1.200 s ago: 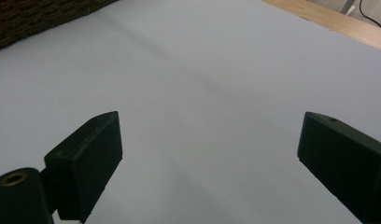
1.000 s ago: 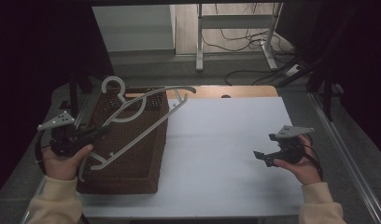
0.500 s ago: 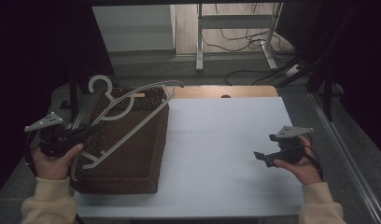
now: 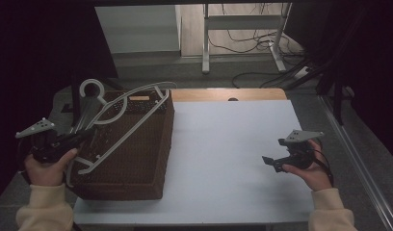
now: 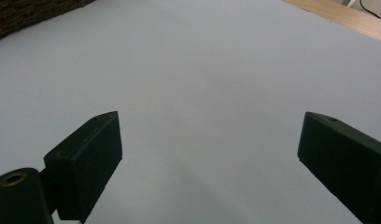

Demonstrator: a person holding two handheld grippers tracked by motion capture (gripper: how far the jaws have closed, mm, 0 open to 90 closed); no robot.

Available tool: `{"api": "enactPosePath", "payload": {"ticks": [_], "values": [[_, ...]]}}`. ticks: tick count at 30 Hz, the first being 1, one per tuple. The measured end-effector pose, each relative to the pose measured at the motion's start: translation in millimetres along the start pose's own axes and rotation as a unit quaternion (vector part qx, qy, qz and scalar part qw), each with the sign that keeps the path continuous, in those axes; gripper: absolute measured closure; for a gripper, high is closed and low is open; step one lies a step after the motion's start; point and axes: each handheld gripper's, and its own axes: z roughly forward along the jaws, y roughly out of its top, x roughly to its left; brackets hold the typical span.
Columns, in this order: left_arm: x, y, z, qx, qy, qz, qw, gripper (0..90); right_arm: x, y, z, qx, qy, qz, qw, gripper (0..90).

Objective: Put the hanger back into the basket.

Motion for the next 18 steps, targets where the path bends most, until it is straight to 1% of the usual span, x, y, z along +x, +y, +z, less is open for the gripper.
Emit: {"api": "enactPosePath", "payload": {"ticks": [7, 12, 18], "values": [[5.3, -2.2, 0.0, -0.001, 0.012, 0.002, 0.9999, 81.2, -0.1, -0.4, 0.8, 0.003, -0.001, -0.003, 1.0000, 6.4], [7.6, -3.4, 5.6, 0.005, 0.014, 0.001, 0.9999, 81.2, -0.3, -0.7, 0.7, 0.004, -0.001, 0.000, 1.0000, 6.4], [11.0, -3.7, 10.6, 0.007, 0.017, 0.003, 0.9998, 81.3, -1.3, -0.9, 0.0, 0.004, -0.003, 0.000, 1.0000, 6.4]]}}
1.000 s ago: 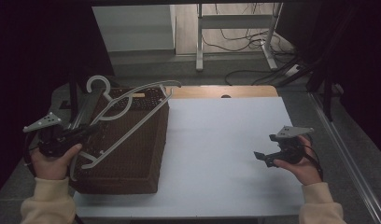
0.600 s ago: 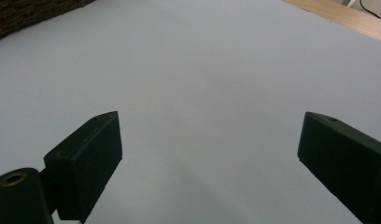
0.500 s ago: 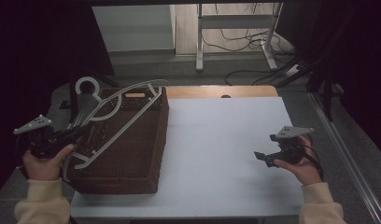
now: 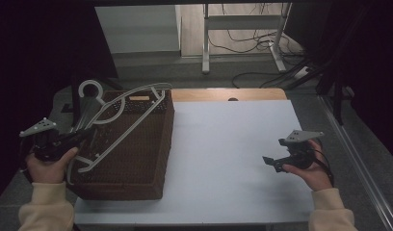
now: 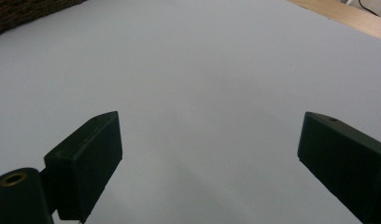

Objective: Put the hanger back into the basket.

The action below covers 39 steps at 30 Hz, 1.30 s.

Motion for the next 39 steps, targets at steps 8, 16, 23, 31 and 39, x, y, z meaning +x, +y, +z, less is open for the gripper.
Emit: {"api": "enactPosePath", "payload": {"ticks": [8, 16, 23, 31, 39], "values": [[8.4, -2.5, 4.9, 0.003, 0.009, -0.007, 0.9999, 81.2, -0.9, -0.4, -0.4, 0.000, 0.000, 0.001, 1.0000, 6.4], [14.7, -2.5, 13.8, 0.014, 0.019, -0.008, 0.9997, 81.2, -0.8, -0.6, 0.6, 0.001, 0.000, 0.001, 1.0000, 6.4], [18.0, -4.1, 18.2, 0.019, 0.026, -0.004, 0.9995, 81.2, -1.5, -1.4, 0.4, 0.002, 0.000, 0.003, 1.0000, 6.4], [22.3, -6.4, 25.6, 0.031, 0.026, -0.004, 0.9992, 81.2, -1.6, -1.7, 1.1, 0.003, 0.000, 0.003, 1.0000, 6.4], [25.3, -10.2, 31.2, 0.038, 0.028, -0.005, 0.9989, 81.1, -1.9, -2.0, 1.2, 0.004, 0.000, 0.003, 1.0000, 6.5]]}}
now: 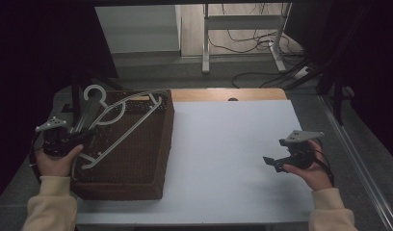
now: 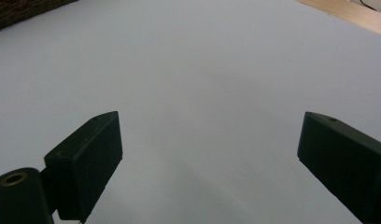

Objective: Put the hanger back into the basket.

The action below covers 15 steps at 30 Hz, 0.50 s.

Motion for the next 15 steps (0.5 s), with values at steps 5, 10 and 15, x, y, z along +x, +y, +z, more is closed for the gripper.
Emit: {"api": "enactPosePath", "payload": {"ticks": [5, 10, 15], "values": [[2.4, -2.3, 3.9, 0.005, 0.000, -0.003, 1.0000, 81.2, -0.3, -0.3, 0.2, 0.000, 0.000, 0.000, 1.0000, 6.5], [3.8, -2.2, 4.8, 0.004, 0.000, 0.003, 1.0000, 81.2, -0.4, -0.6, 0.1, 0.000, 0.001, 0.001, 1.0000, 6.5], [4.1, -1.9, 5.5, 0.004, 0.003, 0.008, 1.0000, 81.2, -0.5, -0.8, 0.5, 0.001, 0.000, 0.001, 1.0000, 6.5]]}}
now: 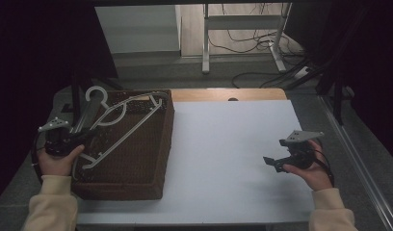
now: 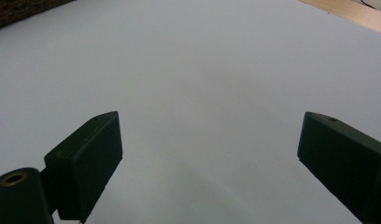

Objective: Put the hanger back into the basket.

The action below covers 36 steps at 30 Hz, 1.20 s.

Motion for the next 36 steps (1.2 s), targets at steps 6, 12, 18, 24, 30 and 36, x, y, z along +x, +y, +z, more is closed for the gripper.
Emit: {"api": "enactPosePath", "payload": {"ticks": [6, 12, 18, 24, 30, 36], "values": [[3.0, 1.4, 1.7, 0.000, -0.002, 0.002, 1.0000, 81.2, -0.1, -0.2, 0.3, 0.001, 0.000, 0.000, 1.0000, 6.4], [4.7, 1.7, 3.3, 0.008, -0.009, 0.000, 0.9999, 81.0, -0.1, -0.5, 1.2, 0.002, 0.000, -0.001, 1.0000, 6.5], [-1.0, 4.0, 10.5, 0.042, -0.019, 0.018, 0.9988, 67.7, -0.2, -0.5, 0.0, 0.001, 0.000, -0.001, 1.0000, 6.5], [-6.2, 4.6, 11.0, 0.065, -0.014, 0.021, 0.9976, 36.0, -1.1, -1.0, -0.9, 0.001, -0.001, 0.000, 1.0000, 6.5], [-6.4, 5.1, 4.8, 0.051, -0.019, 0.018, 0.9983, 29.5, -0.9, -0.6, -0.5, 0.002, -0.001, -0.001, 1.0000, 6.5], [-17.2, 7.3, -1.0, 0.039, -0.046, 0.038, 0.9975, 25.5, 0.3, 0.3, 0.6, 0.000, 0.001, -0.001, 1.0000, 6.5]]}}
